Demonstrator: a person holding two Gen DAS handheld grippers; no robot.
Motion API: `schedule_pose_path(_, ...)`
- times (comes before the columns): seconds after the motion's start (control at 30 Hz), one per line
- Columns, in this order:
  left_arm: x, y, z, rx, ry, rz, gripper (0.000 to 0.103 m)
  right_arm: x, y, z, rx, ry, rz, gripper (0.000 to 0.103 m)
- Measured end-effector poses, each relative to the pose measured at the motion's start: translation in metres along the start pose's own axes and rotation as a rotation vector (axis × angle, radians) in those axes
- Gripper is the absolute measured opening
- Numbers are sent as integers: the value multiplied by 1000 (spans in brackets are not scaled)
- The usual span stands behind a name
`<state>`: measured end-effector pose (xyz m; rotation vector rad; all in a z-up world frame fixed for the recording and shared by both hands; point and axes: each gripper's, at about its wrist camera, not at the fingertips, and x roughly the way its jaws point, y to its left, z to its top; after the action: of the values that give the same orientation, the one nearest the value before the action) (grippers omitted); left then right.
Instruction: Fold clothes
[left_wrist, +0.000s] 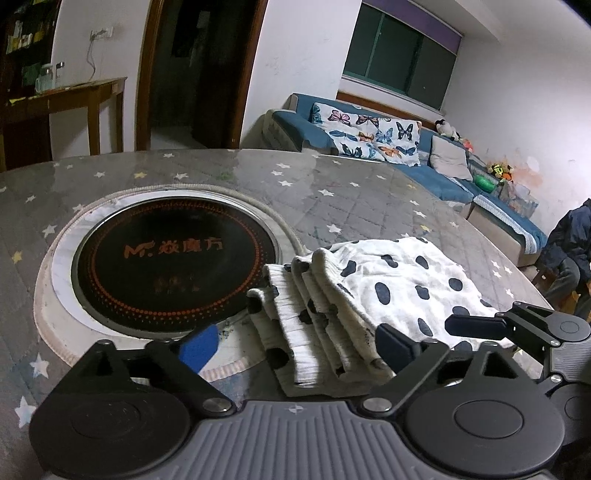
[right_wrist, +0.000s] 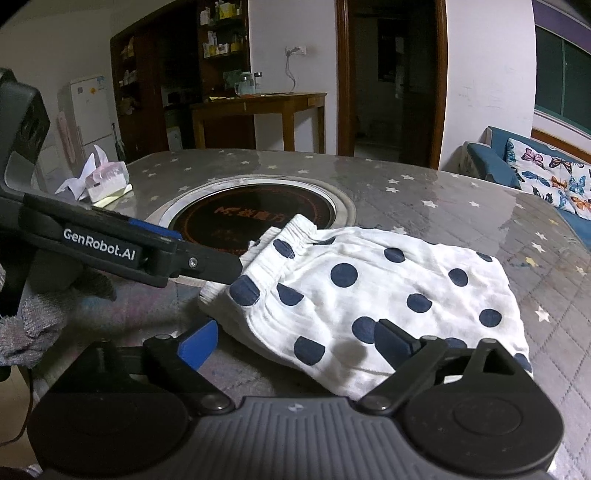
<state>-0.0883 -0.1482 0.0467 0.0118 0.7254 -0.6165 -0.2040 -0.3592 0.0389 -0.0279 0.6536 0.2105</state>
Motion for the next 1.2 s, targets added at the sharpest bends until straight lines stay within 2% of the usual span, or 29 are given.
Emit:
schedule_pose_path(0.43, 0, 6, 1, -17, -6, 13, 103, 5, 11, 2, -49, 9, 6, 94)
schedule_pose_path(0.83, 5, 9, -2, -29, 8, 40, 103, 1, -4, -3, 28, -3, -49, 103)
schedule_pose_path(1.2, 2, 4, -8, -39, 5, 56, 103, -4, -8, -14, 69, 1, -88, 103)
